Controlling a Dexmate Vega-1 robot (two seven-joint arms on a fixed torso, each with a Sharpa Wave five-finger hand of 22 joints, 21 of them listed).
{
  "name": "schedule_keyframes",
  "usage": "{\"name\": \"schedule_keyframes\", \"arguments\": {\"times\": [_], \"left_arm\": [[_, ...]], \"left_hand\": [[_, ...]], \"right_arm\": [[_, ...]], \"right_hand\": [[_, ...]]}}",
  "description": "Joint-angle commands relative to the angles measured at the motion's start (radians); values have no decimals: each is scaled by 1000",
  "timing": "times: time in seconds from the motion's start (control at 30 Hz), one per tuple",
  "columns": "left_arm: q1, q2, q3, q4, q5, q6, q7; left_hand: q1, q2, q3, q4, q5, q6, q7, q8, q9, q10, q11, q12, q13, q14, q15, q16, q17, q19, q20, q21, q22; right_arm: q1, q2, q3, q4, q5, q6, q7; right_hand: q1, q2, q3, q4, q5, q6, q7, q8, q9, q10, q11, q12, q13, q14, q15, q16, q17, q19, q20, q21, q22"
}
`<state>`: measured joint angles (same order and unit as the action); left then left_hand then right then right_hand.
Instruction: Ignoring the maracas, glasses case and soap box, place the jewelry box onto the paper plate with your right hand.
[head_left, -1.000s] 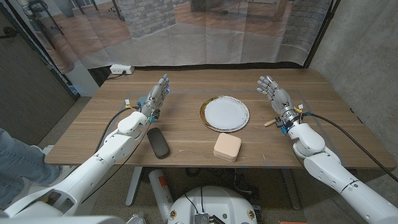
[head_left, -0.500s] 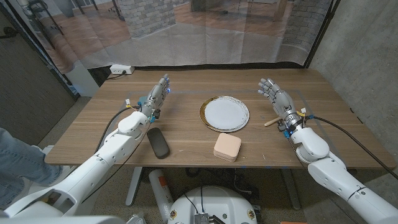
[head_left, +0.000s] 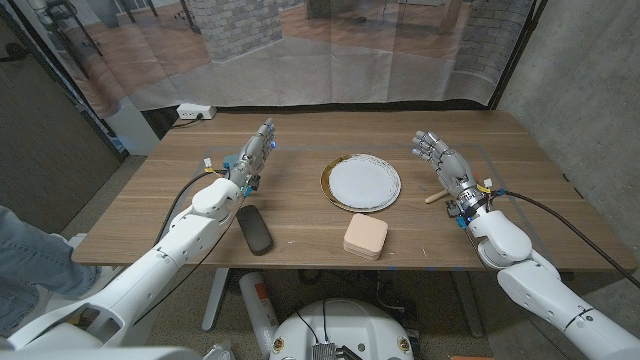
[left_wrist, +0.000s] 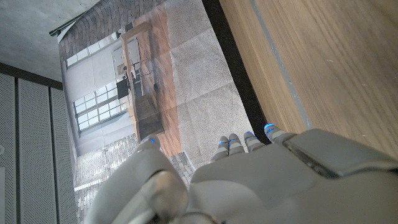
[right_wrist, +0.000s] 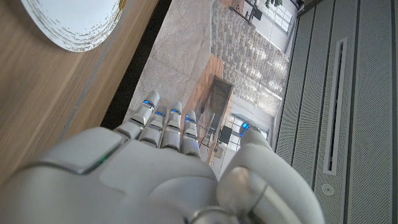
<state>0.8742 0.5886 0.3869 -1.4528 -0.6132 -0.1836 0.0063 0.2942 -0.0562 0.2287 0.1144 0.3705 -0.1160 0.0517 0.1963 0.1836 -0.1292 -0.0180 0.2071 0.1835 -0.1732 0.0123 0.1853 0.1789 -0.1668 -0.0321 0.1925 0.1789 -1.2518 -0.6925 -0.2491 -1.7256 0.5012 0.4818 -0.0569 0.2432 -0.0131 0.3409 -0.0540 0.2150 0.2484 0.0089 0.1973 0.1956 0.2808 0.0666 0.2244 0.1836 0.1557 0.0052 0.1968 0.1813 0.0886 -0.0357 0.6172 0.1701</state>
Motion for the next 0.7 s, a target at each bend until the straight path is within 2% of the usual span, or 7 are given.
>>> {"name": "schedule_keyframes", "arguments": {"times": [0.03, 0.7], "left_arm": [[0, 2, 6, -23, 12, 17, 19], [35, 11, 4, -55, 15, 6, 27]], "left_hand": [[8, 1, 0, -3, 2, 6, -4, 5, 2, 5, 5, 3, 4, -35, -2, 5, 3, -67, -11, 5, 3], [14, 6, -2, -6, 1, 6, -2, 4, 2, 5, 9, 2, 4, -35, -1, 4, 3, -68, -10, 6, 3]], "right_arm": [[-37, 1, 4, -3, -12, 48, 14], [-110, -28, 23, -66, -111, 62, -18]], "right_hand": [[7, 2, 0, -5, -2, 7, -2, 9, 0, 9, -1, 6, 5, 8, -2, 5, 4, 5, -5, -4, 1], [11, 3, 0, -10, -2, 12, -7, 9, 0, 13, -5, 6, 5, 13, -5, 4, 3, 6, -3, -16, 2]]}}
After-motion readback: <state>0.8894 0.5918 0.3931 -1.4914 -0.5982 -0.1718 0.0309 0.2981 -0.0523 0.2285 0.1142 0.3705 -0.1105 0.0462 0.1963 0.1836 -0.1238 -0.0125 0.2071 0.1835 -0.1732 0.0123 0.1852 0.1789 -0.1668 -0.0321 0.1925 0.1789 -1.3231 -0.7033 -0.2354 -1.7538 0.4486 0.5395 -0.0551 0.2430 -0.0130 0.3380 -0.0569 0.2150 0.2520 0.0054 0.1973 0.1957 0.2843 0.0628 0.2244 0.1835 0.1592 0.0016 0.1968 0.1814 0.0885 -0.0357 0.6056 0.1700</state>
